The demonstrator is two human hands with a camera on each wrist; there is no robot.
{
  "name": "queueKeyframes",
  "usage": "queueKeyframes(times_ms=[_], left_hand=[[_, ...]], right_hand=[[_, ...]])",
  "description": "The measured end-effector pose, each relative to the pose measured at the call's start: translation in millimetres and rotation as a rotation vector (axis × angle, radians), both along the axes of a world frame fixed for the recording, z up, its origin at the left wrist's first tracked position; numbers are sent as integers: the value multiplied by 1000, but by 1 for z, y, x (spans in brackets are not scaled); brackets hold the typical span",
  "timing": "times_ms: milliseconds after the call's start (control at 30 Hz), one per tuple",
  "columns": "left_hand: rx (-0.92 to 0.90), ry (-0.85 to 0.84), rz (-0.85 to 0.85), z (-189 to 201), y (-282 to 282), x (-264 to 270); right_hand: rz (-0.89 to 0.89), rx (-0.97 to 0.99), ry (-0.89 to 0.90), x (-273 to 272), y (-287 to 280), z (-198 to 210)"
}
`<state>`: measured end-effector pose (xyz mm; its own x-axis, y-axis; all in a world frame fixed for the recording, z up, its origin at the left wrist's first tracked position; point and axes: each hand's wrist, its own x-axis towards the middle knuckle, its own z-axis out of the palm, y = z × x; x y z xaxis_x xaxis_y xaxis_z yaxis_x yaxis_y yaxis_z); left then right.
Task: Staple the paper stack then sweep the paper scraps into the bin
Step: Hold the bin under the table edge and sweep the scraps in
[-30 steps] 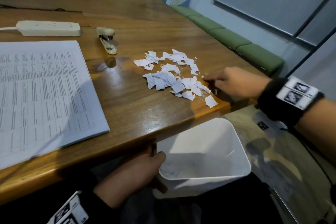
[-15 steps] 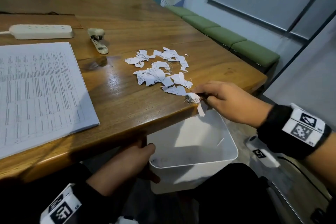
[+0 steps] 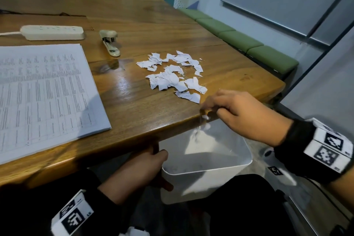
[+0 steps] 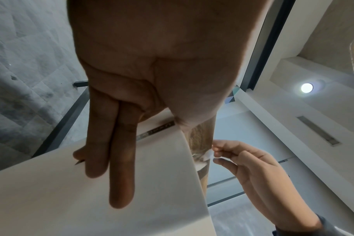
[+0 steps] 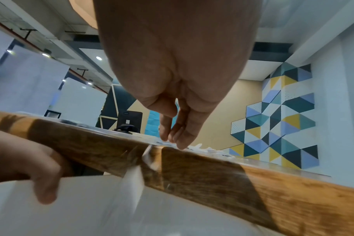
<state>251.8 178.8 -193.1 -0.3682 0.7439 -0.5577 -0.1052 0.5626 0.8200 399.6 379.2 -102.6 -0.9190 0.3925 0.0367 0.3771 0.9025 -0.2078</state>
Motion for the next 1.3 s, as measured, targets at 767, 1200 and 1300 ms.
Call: queueKeyframes(times_ms=[767, 1200, 1300], left_hand=[[-25, 76, -6, -3, -1, -5], [-80, -100, 4, -4, -11, -13], [-80, -97, 19, -1, -9, -11]], right_hand=[[58, 56, 102, -34, 22, 4], [200, 27, 41, -9, -12, -8], [160, 19, 75, -15, -8, 0]])
